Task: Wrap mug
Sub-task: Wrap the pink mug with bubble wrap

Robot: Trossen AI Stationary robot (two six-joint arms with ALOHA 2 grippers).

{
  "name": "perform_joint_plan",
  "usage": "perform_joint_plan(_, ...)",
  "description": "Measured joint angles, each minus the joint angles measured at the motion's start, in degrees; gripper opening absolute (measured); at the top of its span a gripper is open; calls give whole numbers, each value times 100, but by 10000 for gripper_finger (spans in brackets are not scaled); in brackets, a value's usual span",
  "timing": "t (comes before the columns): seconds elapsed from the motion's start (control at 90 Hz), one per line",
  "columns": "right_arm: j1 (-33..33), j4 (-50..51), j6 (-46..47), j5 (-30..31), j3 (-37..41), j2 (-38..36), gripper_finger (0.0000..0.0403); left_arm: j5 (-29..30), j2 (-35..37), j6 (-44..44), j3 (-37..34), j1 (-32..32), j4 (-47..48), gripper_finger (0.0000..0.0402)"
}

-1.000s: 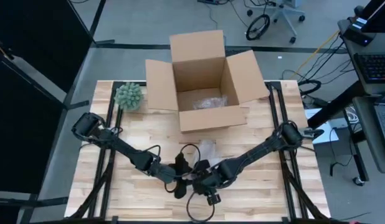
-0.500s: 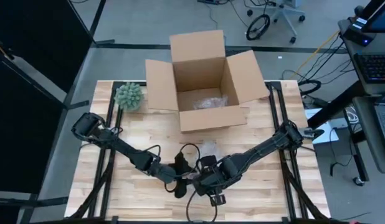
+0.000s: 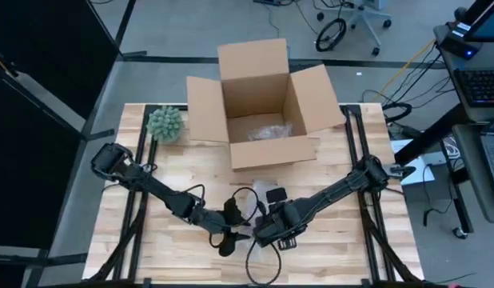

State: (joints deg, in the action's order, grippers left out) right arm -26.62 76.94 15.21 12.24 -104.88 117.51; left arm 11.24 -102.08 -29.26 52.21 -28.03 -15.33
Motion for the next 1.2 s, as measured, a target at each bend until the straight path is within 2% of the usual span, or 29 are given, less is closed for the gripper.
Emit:
perform_joint_plan(0.156,3,-6,127,-26,383,2,134,33,96,-2,-4,0,13,199)
perform_joint_plan(0.322,1,-81,213,-28,428,2,134,220,393,43,-34,13,230,199)
perform_joint_plan(0.5,3,-509,214,-26,428,2,134,513,833,119,-22,30,413,199)
perform_joint_plan(0.744,-82,-1105,509,-15,428,2,134,679,898,30,-21,308,511,199)
perform_joint_plan(0.889,-270,-1100,861,134,428,2,134,659,845,-178,143,603,1232,199)
perform_joint_plan(1.011,-415,-1218,877,438,428,2,134,260,621,-47,351,715,1279,199)
perform_joint_plan(1.2,-462,-1249,881,444,428,2,134,-231,-46,26,811,651,1273,199)
